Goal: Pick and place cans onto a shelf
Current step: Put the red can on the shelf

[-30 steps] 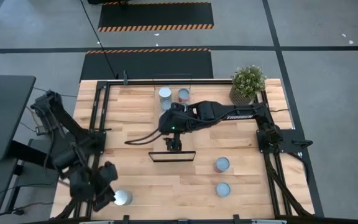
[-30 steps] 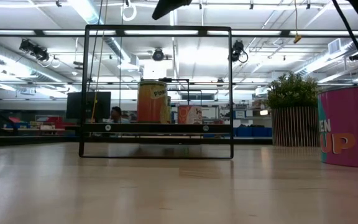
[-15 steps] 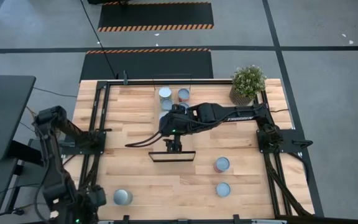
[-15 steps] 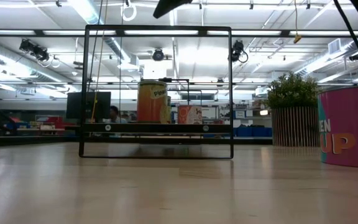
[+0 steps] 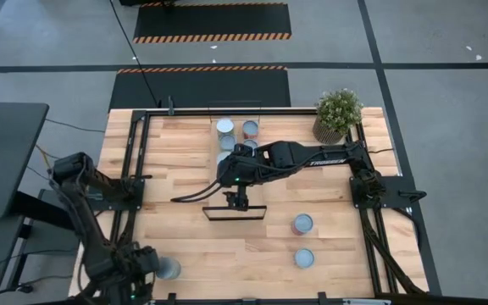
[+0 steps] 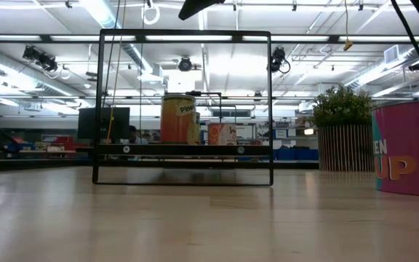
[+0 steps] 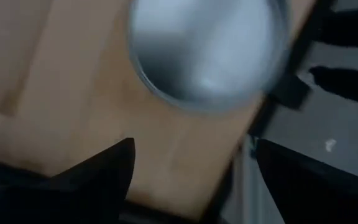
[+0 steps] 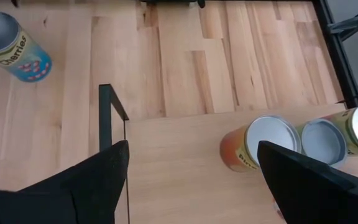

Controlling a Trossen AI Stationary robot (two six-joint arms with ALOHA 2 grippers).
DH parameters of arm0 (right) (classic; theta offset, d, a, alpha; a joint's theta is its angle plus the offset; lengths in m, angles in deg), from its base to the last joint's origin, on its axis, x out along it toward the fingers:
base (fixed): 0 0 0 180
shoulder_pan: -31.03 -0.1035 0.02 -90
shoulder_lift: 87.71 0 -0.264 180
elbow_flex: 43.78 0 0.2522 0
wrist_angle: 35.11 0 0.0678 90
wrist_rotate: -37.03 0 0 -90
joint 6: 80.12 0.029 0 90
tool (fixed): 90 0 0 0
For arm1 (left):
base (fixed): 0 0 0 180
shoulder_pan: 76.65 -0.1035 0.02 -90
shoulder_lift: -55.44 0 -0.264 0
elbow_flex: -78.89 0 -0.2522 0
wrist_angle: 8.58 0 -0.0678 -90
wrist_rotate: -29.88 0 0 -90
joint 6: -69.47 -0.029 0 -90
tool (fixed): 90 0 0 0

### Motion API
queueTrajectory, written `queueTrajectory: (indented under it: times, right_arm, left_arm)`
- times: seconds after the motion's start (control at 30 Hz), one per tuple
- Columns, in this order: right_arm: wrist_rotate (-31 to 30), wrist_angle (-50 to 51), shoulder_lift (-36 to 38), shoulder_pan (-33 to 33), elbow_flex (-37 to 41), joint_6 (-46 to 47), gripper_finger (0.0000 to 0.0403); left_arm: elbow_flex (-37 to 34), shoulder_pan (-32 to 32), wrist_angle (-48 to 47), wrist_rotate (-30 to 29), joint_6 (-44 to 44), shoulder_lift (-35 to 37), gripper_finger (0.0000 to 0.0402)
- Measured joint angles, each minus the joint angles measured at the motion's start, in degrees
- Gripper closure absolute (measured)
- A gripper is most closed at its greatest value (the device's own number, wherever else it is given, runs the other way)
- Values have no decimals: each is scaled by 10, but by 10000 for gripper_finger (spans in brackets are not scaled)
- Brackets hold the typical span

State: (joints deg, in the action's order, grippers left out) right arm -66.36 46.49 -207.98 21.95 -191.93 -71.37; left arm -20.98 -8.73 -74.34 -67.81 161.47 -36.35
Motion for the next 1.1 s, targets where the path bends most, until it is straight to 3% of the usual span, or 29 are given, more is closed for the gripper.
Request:
queueTrajectory:
  times: [0.3, 0.53, 0.87, 1.1]
  right_arm:
    - [0, 1, 0, -5, 0, 2, 40]
    - [0, 1, 0, -5, 0, 4, 40]
    - [0, 0, 0, -5, 0, 7, 40]
    - [0, 0, 0, -5, 0, 3, 40]
  left_arm:
    - [-78, -22, 130, -12, 0, 0, 61]
    - [-87, -45, 140, -62, -10, 0, 64]
    - [-87, -83, 139, -72, -20, -1, 118]
    - [-87, -109, 150, -78, -86, -1, 149]
